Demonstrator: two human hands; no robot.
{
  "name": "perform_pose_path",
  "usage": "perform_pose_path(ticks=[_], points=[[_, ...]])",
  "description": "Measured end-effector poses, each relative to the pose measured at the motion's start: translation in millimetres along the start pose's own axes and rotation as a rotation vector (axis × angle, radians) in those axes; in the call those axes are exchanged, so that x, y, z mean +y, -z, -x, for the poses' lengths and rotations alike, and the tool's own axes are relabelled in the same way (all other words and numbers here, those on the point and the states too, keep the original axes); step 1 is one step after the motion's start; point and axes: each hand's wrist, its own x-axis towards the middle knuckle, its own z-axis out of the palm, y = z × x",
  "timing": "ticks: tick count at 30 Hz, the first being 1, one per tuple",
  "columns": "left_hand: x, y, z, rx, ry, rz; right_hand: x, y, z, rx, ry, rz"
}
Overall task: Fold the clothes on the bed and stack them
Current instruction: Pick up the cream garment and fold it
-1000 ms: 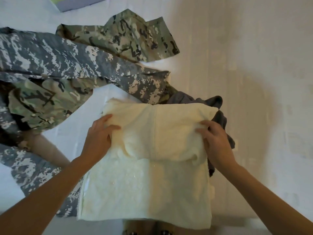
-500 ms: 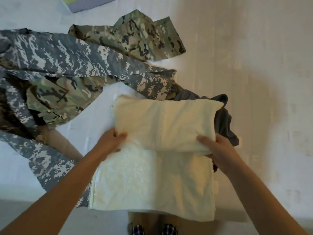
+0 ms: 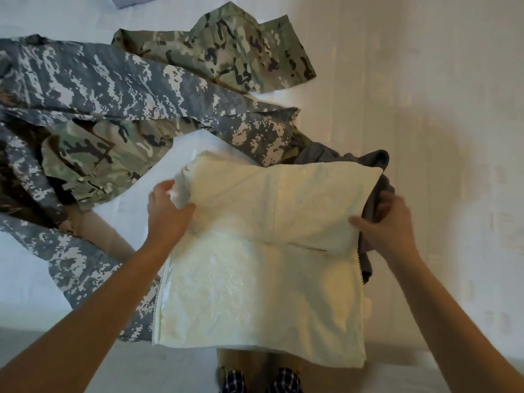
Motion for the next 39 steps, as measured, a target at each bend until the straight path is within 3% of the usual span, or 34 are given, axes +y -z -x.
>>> perform_pose_path(ticks=[1,3,5,8,10,12,14,18,20,23,26,29,33,35,37,39], points=[[6.7,3.4,-6.3,0.043,-0.168,-0.120,-9.3,7.9,-3.2,0.104,0.139,0.045],[25.7,5.1,-23.9,-0.040,-0.437,-0.319,-33.5,18.4,-15.5,0.187,0.412,0.147],[44.5,-1.2,-47.8,-0.253,-0.585,-0.549,-57.6,16.5,-34.4,0.025,0.560,0.363],[58.0,-18.5,-79.3,-0.527,-0.576,-0.892,-78.6,4.7,-58.1,-0.305,0.557,0.827],[59.6,-29.5,-92.1,-0.591,-0.504,-1.025,-82.5,-2.1,-64.6,-0.304,0.577,1.028],[61.8,-35.4,-93.8,-0.566,-0.575,-1.129,-81.8,-8.9,-64.4,-0.200,0.676,1.106],[62.3,-36.3,-90.1,-0.546,-0.731,-1.143,-79.5,-12.7,-60.1,-0.201,0.729,1.070],[66.5,-11.6,-78.5,-0.497,-0.770,-0.990,-85.9,4.8,-50.2,-0.384,0.540,0.856],[66.4,9.5,-58.7,-0.307,-0.881,-0.948,-85.3,17.6,-38.4,-0.296,0.543,0.764],[39.1,38.2,-9.3,-0.029,-1.026,-0.758,-64.4,27.7,10.5,0.010,0.800,0.654],[-14.8,52.6,57.2,-0.028,-0.976,-0.712,-12.3,20.0,78.2,0.139,0.975,0.579],[-79.4,51.0,113.5,-0.173,-0.861,-0.750,63.3,-9.1,132.2,0.021,0.954,0.689],[-136.0,32.5,155.6,-0.281,-0.681,-0.845,123.9,-52.9,163.8,-0.368,0.591,0.898],[-140.8,24.1,162.4,-0.305,-0.626,-0.840,134.2,-64.8,164.4,-0.426,0.431,0.873],[-137.7,21.9,162.4,-0.257,-0.554,-0.793,130.6,-66.3,166.5,-0.307,0.329,0.614],[-133.0,21.1,158.8,-0.138,-0.467,-0.692,120.4,-61.2,161.1,0.032,0.355,0.439]])
